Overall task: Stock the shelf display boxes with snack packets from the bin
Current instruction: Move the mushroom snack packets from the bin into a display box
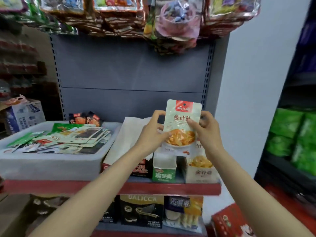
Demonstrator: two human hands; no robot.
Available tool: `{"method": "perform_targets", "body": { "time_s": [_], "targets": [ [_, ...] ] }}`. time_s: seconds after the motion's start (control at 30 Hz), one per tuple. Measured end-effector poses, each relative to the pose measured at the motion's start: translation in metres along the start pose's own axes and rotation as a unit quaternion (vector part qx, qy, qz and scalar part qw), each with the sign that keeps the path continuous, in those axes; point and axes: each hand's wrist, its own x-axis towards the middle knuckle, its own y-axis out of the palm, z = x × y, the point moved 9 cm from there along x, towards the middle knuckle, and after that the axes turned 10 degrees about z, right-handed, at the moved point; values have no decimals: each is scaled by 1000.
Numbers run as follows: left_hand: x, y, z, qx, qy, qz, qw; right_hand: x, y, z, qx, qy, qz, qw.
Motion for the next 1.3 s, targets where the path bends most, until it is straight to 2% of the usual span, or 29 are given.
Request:
{"method": "perform_targets", "body": {
  "time_s": [0.17,0.33,0.53,0.67,0.77,0.83,0.93,1.03,1.17,1.3],
  "targets": [
    [25,53,-6,-19,-14,9,1000,2,-50,-5,-65,-4,-28,998],
    [36,75,0,6,-26,8,1000,4,-72,-25,-135,15,-33,990],
    [38,67,14,63,-49,-48,996,-2,-64,-50,-199,41,38,978],
    [36,78,13,224,-47,-3,973,-4,-53,-53,-337,25,63,939],
    [34,77,8,319,-21,14,947,-7,-36,-43,-460,-28,83,884],
    [28,62,4,327,0,0,945,-9,-21,-33,-488,-68,82,867],
    [10,22,8,302,13,-44,952,-11,16,-18,-444,-110,113,882],
    [-13,-30,24,312,6,-73,947,-11,74,-6,-386,-141,182,893],
    [-43,-122,58,386,-47,-96,916,-3,167,-1,-332,-152,261,894],
    [-75,-219,112,363,-180,-114,907,11,260,-6,-307,-141,313,887]
  ]
}}
